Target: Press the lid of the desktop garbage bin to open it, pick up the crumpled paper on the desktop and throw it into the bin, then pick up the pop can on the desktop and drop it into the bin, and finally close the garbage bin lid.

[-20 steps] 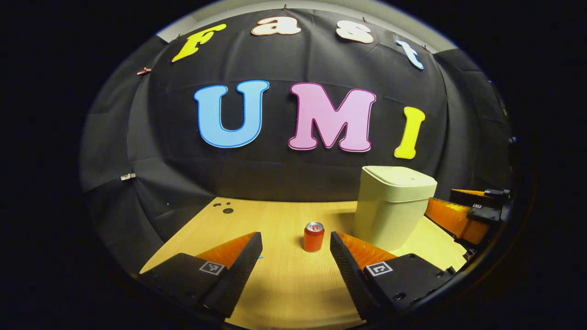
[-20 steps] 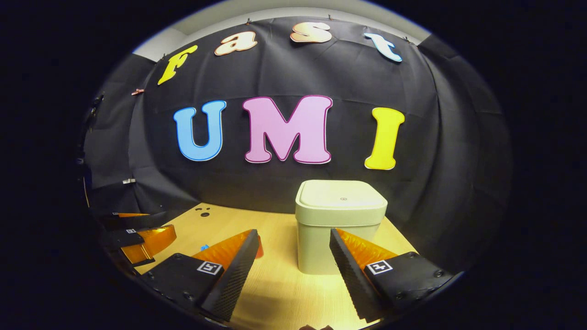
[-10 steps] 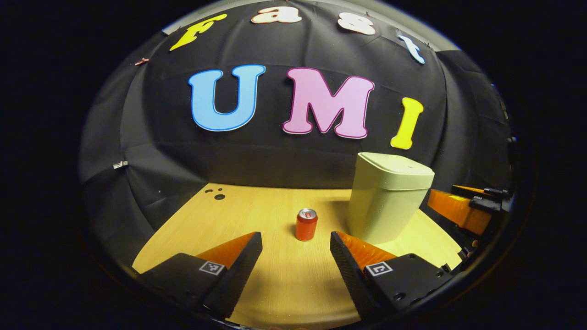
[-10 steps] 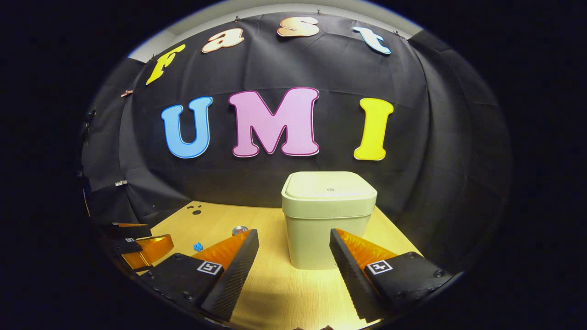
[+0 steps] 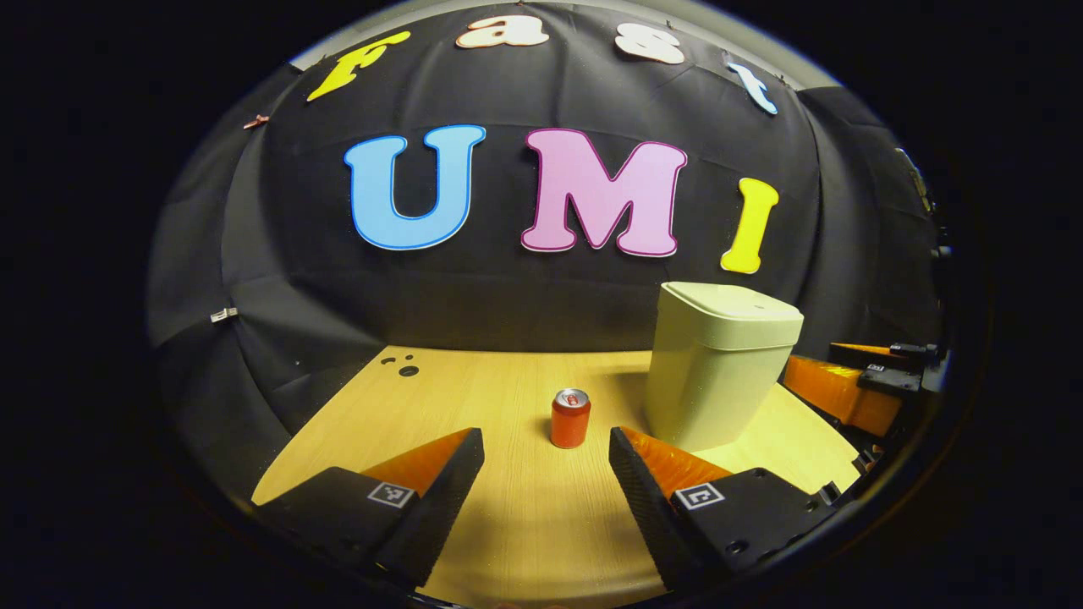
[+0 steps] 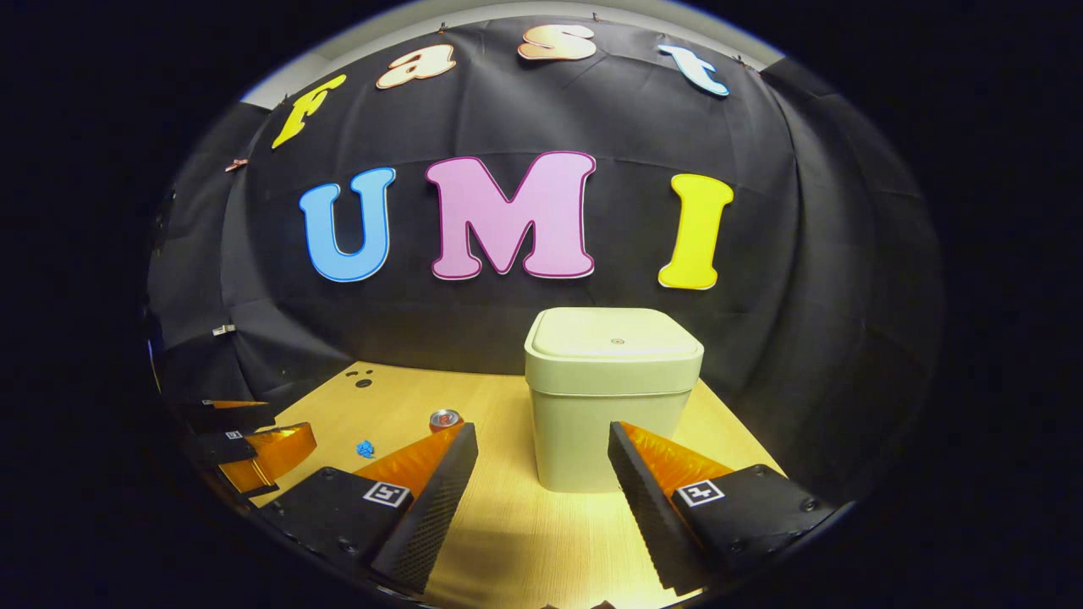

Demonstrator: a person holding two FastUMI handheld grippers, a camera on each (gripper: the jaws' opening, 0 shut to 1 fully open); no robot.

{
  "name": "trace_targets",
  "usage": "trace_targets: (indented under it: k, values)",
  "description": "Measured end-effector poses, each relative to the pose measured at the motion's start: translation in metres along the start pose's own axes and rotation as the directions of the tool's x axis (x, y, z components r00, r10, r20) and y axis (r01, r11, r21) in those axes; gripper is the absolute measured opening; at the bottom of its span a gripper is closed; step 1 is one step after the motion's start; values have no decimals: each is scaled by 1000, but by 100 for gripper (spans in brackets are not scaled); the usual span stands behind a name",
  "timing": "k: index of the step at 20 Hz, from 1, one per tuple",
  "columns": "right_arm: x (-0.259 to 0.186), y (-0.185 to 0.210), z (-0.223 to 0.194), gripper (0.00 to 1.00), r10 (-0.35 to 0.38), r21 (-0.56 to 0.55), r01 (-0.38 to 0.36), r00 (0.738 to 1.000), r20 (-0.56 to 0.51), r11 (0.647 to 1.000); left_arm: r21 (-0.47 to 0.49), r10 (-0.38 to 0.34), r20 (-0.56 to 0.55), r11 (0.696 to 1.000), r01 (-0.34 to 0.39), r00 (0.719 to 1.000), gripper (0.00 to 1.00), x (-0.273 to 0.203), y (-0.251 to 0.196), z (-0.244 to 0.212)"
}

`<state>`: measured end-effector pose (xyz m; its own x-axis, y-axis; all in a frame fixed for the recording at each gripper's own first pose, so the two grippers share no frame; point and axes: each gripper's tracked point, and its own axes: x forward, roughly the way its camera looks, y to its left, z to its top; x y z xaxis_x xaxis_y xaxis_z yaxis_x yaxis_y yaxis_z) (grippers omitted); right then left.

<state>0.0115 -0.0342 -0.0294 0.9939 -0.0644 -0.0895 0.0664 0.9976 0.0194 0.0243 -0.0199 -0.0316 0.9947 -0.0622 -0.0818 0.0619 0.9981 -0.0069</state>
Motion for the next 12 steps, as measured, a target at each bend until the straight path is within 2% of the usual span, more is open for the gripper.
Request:
trace_targets:
  k: [6,8,9,10,11,12]
  values:
    - [2,1,-2,96,-1,-15,0,1000,-18,1000,4,12,11,1000,-12,1000,96,3,5,2]
    - [1,2,-1,87,0,-17,0,1000,-17,1000,13,2,16,1000,-2,1000,96,3,2,3]
    - [1,1,-1,78,-1,-19,0,1000,-16,1000,15,-3,14,1000,3,1000,96,4,0,2]
    - [2,0,0,74,-3,-21,3,1000,-11,1000,16,-8,14,1000,8,1000,96,5,-1,3]
    - [1,-1,0,59,-6,-19,6,1000,-10,1000,18,-10,14,1000,10,1000,96,5,-1,2]
    - [2,-2,0,55,-7,-15,7,1000,-17,1000,20,-10,13,1000,10,1000,96,5,-1,3]
